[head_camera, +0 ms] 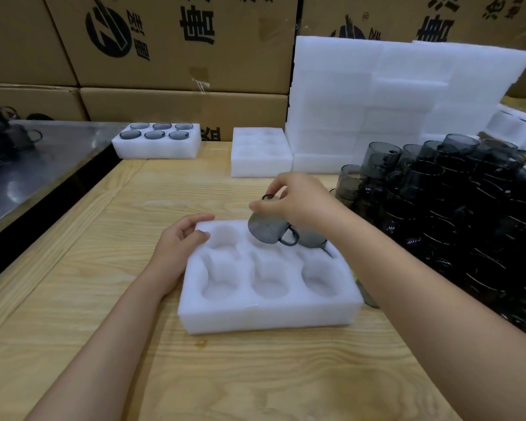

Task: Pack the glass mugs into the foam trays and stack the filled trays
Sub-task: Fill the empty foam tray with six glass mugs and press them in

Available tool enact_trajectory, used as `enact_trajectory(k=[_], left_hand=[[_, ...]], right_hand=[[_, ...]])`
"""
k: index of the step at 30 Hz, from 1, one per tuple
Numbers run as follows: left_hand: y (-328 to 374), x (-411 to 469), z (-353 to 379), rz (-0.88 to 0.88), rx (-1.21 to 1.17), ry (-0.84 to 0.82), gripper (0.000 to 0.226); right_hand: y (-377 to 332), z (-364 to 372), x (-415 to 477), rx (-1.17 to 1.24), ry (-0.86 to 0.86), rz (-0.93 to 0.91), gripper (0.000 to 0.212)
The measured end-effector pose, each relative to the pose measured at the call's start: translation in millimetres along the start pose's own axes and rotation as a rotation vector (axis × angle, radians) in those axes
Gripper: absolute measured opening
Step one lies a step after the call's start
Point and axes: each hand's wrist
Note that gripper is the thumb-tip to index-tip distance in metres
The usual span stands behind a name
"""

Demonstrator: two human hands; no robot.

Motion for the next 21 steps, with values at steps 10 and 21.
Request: enact_trajectory(k=[10,21], left_hand=[[0,0,0,0.003,0.004,-0.016,0.034],[1,-1,1,-0.001,-0.002,-0.017,0.033]], right_hand=[[-11,26,3,-0.393,0.082,-0.079,0.046],[-11,44,0,-0.535,0.120,-0.056,0.043]])
Point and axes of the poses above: each hand's wrist, its own x-axis towards the middle knuckle, its own z-axis out of the palm, y = z × x, and after that the axes turned 9 degrees about -x, right-handed
